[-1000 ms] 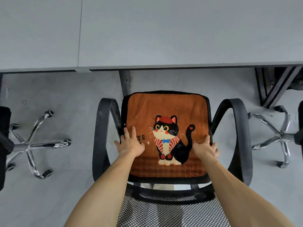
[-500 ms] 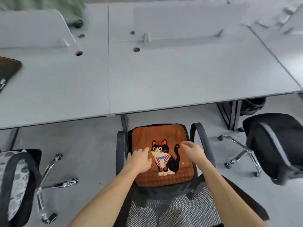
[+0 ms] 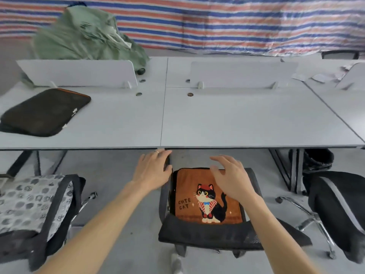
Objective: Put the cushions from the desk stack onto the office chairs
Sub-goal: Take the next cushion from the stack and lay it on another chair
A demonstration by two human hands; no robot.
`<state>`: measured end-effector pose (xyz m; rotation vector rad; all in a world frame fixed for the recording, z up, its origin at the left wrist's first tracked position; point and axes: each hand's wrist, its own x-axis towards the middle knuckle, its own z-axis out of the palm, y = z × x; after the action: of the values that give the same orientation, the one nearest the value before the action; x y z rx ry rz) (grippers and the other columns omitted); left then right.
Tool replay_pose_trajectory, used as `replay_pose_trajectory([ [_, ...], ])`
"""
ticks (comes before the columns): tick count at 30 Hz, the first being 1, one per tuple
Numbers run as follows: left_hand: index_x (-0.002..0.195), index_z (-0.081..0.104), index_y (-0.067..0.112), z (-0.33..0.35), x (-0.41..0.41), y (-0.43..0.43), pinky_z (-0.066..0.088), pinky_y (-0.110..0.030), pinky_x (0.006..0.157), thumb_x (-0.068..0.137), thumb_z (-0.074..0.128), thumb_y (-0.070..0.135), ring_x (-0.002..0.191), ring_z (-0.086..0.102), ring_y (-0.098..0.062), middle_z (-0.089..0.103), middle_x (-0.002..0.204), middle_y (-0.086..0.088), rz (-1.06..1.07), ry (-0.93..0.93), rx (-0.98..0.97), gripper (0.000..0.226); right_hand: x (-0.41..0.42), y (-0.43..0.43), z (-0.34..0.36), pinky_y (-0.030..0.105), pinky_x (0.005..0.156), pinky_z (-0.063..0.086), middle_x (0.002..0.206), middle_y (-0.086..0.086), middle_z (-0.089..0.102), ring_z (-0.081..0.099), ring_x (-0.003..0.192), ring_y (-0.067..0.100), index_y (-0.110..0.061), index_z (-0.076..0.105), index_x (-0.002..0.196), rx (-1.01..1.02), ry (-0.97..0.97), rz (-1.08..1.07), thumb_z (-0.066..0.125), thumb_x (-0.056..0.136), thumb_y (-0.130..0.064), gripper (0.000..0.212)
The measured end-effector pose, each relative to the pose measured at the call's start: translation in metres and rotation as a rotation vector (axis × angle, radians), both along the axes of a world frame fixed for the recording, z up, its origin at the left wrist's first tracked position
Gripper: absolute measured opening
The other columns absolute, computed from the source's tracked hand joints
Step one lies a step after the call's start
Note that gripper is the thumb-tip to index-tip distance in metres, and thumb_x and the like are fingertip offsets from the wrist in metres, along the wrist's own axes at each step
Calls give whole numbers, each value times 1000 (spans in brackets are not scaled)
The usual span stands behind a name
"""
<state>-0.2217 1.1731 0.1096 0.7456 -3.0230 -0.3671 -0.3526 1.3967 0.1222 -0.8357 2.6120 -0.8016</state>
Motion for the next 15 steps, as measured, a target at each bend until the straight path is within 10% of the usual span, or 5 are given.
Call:
replay_pose_trajectory([
  [15,151,38,30,56,155,-156,29,-44,116,99,44,39,142,36,-20,36,157,2,292,2,-119,53,95,-150,26,38,117,27,154,-8,44,28,146,22,-34,49,147,-19,135,235,45,104,-39,43],
])
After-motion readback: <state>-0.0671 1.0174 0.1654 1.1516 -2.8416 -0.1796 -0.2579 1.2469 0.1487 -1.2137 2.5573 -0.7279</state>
